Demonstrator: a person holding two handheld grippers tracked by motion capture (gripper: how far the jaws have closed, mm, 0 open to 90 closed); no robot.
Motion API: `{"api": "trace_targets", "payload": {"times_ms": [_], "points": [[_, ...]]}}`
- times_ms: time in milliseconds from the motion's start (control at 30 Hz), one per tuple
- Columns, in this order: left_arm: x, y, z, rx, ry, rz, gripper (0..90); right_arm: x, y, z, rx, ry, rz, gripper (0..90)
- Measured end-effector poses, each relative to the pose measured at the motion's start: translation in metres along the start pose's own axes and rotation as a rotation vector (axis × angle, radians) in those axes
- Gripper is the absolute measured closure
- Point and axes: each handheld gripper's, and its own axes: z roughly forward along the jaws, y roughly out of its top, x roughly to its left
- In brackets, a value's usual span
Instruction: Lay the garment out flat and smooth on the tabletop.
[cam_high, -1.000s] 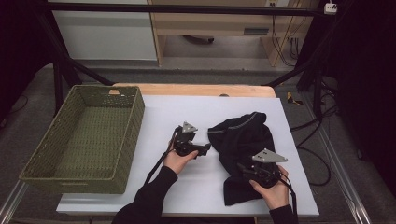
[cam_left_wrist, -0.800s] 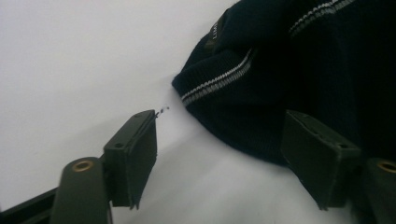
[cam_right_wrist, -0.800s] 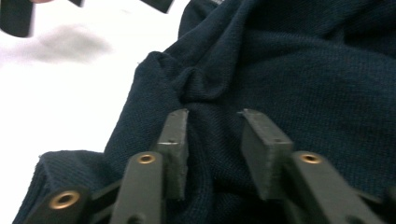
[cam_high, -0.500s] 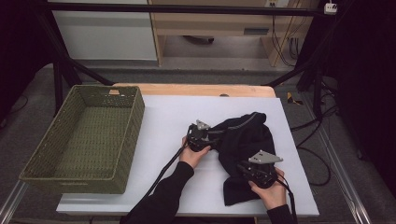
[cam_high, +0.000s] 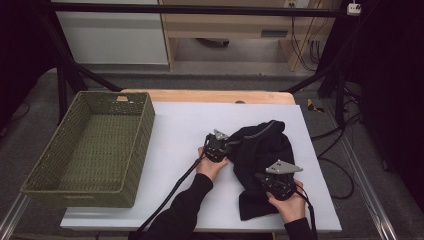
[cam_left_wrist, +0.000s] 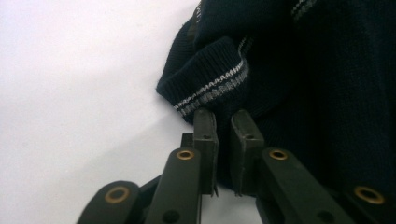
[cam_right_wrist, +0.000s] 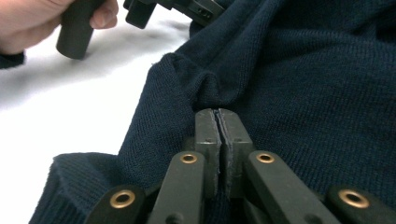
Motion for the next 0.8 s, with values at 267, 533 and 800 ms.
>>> {"api": "trace_targets", "payload": {"times_ms": [267, 533, 800], "points": [[0.041, 0.011, -0.065, -0.086, 0.026, 0.004, 84.2, 0.007, 0.014, -0.014, -0.041, 0.039, -0.038, 89.3], [0.082, -0.022, -0.122, -0.106, 0.069, -0.06, 84.3, 0.029, 0.042, -0.022, -0.102, 0.114, -0.086, 89.6], [0.076, -0.069, -0.14, -0.101, 0.043, -0.04, 84.2, 0.041, 0.035, 0.003, 0.042, 0.1, -0.142, 88.3]]}}
